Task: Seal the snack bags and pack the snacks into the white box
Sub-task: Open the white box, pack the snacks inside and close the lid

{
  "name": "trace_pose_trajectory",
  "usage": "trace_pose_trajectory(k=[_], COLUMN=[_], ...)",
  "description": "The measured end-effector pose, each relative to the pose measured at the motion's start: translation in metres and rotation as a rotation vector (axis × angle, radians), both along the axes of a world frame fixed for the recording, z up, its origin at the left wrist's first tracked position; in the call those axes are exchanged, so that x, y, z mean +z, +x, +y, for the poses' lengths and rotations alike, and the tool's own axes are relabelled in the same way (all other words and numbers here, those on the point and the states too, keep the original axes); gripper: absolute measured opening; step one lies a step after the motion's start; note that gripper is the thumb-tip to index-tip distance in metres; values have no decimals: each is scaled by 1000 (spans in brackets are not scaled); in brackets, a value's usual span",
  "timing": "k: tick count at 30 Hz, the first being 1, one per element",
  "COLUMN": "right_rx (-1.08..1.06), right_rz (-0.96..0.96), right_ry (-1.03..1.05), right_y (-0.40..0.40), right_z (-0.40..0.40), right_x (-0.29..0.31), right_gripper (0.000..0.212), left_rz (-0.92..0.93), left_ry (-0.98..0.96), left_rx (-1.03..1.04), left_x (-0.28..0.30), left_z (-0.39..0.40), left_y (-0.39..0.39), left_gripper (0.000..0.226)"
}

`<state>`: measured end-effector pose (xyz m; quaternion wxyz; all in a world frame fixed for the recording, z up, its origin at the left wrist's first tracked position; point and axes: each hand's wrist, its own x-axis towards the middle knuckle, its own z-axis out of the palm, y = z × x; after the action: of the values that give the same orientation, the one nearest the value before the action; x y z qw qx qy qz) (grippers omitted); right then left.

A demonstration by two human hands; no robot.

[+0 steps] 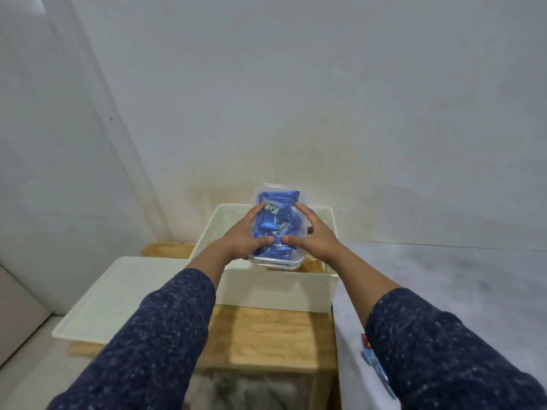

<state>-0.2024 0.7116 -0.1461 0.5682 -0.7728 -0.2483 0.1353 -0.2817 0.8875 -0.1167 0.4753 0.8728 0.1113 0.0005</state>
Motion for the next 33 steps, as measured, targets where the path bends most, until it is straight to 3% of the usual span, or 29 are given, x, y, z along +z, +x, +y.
trace_pose_trajectory(k=[7, 22, 27, 33], right_rx=[85, 114, 144, 131], right_rz=[56, 317, 306, 283], right_ry=[-104, -237, -321, -470], right_y=[16, 113, 116, 114], right_z=[84, 184, 190, 197], right_x=[-31, -135, -155, -141], right_gripper=[88, 90, 98, 91], left_rz=[58, 351, 401, 448], left_ry=[-38, -23, 21, 140], left_rx=[73, 149, 104, 61], left_x=[-37, -127, -129, -115], left_z=[78, 157, 153, 155], left_y=[3, 105, 114, 118], left_gripper=[84, 91, 81, 72])
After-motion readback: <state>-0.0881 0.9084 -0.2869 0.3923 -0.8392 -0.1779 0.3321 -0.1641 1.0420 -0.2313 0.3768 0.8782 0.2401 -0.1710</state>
